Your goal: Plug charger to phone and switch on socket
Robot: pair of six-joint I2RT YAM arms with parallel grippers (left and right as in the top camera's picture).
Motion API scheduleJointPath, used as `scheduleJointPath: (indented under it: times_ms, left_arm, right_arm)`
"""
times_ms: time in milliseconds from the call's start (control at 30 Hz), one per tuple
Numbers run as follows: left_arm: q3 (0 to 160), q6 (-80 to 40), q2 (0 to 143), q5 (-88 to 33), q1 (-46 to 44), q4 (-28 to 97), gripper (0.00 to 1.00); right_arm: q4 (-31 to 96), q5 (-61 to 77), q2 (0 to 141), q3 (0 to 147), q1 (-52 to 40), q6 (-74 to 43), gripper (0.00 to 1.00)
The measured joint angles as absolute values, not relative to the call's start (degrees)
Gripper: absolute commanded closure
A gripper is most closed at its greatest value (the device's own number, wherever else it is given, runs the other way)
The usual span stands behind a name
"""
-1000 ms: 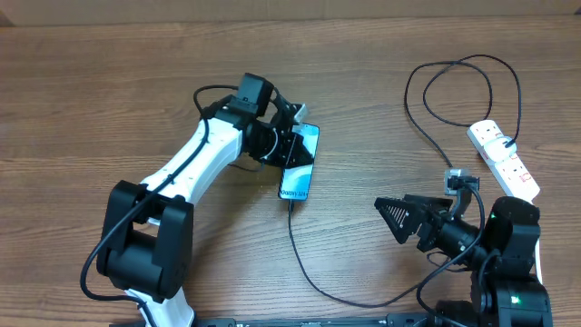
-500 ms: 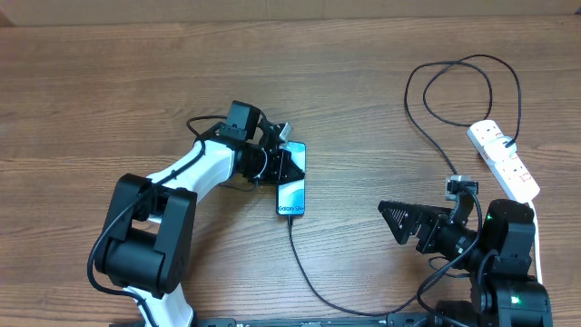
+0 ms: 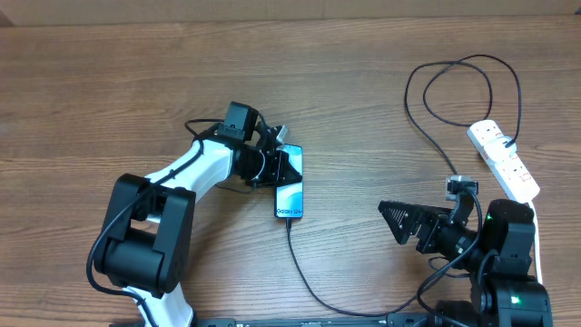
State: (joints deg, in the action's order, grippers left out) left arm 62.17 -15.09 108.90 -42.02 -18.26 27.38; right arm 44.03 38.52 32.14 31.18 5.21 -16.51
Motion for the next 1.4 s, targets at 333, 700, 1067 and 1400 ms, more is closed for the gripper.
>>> scheduleJointPath:
  times_ms: [333,700,1067,1400]
  left_arm:
    - [62.2,-14.3,108.9,-37.5,-18.3,30.0,0.96]
    - [62.2,-12.5,108.9,-35.7,-18.3,28.9,0.94]
    - [62.2,-13.4,108.9,-28.1,-18.3,28.4,0.83]
    - [62.2,-13.3,108.9,-23.9,-18.3,28.4,0.77]
  right_arm:
    - [44.1,38.5,32.1,31.2,5.2,-16.5,0.0]
    - [44.1,38.5,32.1,31.2,5.2,-16.5,0.0]
    - [44.1,38.5,32.1,31.2,5.2,-16.5,0.0]
    - [44.1,38.5,32.1,31.2,5.2,-16.5,0.0]
